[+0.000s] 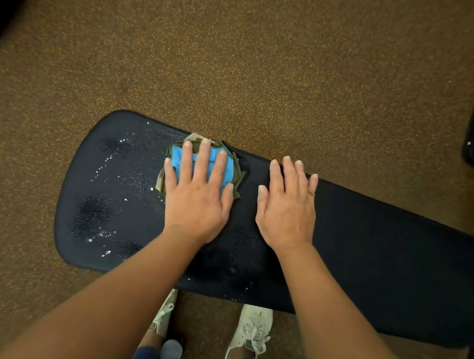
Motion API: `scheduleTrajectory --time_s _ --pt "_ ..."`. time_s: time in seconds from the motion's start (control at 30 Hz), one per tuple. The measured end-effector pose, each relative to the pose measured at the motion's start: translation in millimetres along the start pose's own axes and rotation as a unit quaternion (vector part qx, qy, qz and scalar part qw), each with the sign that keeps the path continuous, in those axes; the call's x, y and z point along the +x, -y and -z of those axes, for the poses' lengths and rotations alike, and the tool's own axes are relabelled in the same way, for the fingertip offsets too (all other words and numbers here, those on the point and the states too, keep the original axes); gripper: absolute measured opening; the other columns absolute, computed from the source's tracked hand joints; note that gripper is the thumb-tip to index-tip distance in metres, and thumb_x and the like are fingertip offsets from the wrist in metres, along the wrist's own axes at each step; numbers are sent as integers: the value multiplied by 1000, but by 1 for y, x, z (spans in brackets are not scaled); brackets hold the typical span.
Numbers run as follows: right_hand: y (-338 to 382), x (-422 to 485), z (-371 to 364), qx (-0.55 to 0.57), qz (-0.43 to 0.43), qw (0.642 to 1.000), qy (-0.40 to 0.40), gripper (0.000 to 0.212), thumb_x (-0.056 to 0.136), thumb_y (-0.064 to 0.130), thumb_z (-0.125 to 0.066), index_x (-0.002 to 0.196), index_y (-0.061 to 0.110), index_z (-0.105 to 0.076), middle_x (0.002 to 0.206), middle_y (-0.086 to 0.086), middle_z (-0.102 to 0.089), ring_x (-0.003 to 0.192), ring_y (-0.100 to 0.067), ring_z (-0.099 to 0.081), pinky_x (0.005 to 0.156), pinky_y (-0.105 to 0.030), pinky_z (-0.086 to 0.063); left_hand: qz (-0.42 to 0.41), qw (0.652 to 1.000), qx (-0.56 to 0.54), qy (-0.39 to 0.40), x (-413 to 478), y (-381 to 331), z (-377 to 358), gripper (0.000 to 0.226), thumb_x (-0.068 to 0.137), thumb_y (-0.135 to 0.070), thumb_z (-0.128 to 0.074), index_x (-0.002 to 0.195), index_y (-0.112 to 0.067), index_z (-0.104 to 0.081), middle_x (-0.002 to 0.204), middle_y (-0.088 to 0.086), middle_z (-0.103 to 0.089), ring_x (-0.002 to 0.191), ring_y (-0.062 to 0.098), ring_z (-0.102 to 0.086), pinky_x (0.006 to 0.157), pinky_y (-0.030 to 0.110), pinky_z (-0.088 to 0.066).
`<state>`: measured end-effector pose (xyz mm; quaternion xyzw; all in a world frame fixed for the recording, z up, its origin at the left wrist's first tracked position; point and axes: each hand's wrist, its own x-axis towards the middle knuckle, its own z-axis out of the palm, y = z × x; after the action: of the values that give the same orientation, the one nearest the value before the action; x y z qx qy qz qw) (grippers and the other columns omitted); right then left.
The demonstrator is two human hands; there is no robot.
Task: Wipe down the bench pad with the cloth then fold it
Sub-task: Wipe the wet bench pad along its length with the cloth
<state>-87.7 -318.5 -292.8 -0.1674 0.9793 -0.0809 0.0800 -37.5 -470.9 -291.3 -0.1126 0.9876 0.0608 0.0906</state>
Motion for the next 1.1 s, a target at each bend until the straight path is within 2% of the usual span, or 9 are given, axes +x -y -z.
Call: scheduleTrajectory --time_s 0.17,0.23,0.37,0.57,0.7,0.77,0.97,1.03,1.1 --pt "0 0 1 5 1 1000 -12 55 95 36 -29 139 7 -44 146 -16 -41 138 -34 -32 114 -55 -16 -227 973 46 14 -13 43 4 61 96 -51 -29 149 -21 -32 156 9 -26 145 34 -16 113 58 -17" --pt "1 1 1 1 0 1000 -12 54 95 35 -29 139 6 -44 146 -17 -41 138 -35 -32 114 -54 -16 -192 980 55 4 2 46 4 62 95 -52 -27 149 -21 -31 157 8 -24 146 32 -13 114 57 -15" --pt "3 1 -1 10 -6 1000 -12 54 95 34 -29 140 6 -42 147 -17 -39 140 -34 -28 115 -50 -13 -10 1000 11 -3 4 -4 -1 63 95 -49 -25 151 -18 -24 159 10 -17 146 35 -7 114 59 -9" --pt "1 0 0 21 1 1000 -14 54 95 34 -31 140 5 -43 146 -18 -39 140 -35 -29 115 -49 -17 -208 977 44 31 -11 31 3 65 96 -54 -21 151 -18 -27 158 8 -21 146 33 -11 114 58 -16" --pt "3 2 1 17 -3 1000 -10 55 95 35 -29 139 5 -43 145 -19 -40 139 -36 -30 115 -48 -17 -25 999 24 2 24 24 4 65 95 -50 -22 150 -15 -25 159 11 -18 146 34 -7 114 58 -11" --pt "3 1 2 17 -6 1000 -9 56 94 35 -28 139 5 -43 145 -19 -41 139 -35 -31 115 -49 -18 16 1000 18 -4 22 5 3 64 96 -47 -23 150 -13 -25 158 14 -17 146 38 -7 113 60 -11" --pt "-1 2 5 12 3 1000 2 57 94 38 -27 139 7 -44 145 -16 -41 138 -34 -32 115 -51 -18 -292 954 64 35 -13 52 9 64 97 -52 -25 150 -17 -27 158 9 -22 146 31 -13 114 54 -19" --pt "-1 2 5 10 3 1000 6 57 94 38 -27 140 7 -43 146 -16 -41 139 -34 -31 115 -51 -16 -265 962 67 21 4 56 8 65 96 -53 -23 150 -18 -26 158 8 -23 147 29 -13 115 53 -16" --pt "0 3 4 11 -1 1000 2 56 95 37 -29 139 7 -43 146 -16 -41 138 -34 -31 115 -51 -16 -143 989 39 6 21 38 6 65 96 -52 -22 150 -17 -25 158 9 -22 147 30 -11 116 53 -12"
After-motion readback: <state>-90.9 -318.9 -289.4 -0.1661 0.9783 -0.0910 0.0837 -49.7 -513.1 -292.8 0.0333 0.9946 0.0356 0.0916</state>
